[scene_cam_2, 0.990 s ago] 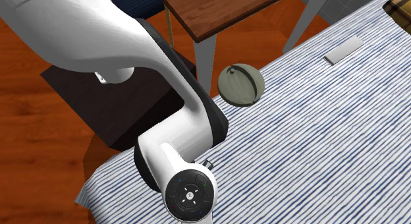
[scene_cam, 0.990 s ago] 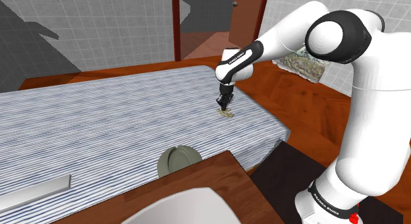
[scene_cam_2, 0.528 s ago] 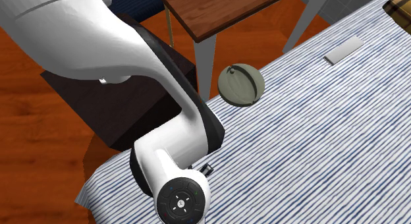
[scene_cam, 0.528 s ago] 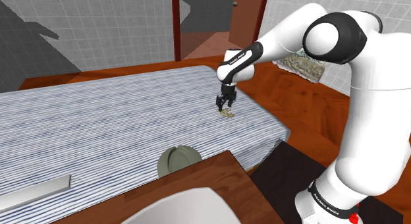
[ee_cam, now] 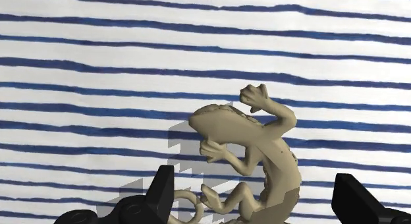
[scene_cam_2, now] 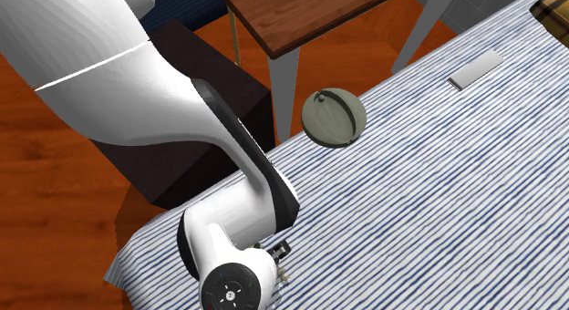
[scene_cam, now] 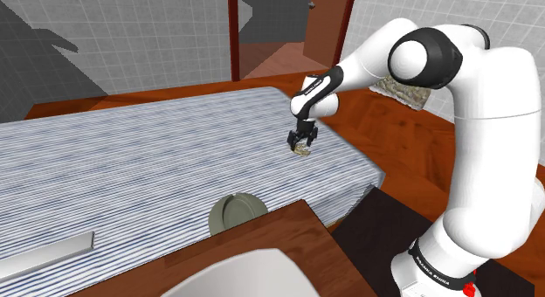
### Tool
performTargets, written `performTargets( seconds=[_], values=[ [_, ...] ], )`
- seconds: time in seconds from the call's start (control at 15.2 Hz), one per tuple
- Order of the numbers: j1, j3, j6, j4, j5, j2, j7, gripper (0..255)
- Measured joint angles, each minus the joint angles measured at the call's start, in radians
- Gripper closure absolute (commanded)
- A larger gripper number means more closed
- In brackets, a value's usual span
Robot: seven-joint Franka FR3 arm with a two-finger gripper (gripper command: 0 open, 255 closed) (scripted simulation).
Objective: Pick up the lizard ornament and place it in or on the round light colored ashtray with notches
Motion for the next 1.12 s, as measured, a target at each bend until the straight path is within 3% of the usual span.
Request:
performTargets(
  seconds=[0.53,0.59,1.12],
  values=[
    [0.000,0.004,0.025,0.002,0.005,0.027,-0.001,0],
    [0.000,0.004,0.025,0.002,0.005,0.027,-0.001,255],
    [0.000,0.004,0.026,0.002,0.005,0.027,-0.001,255]
  ],
)
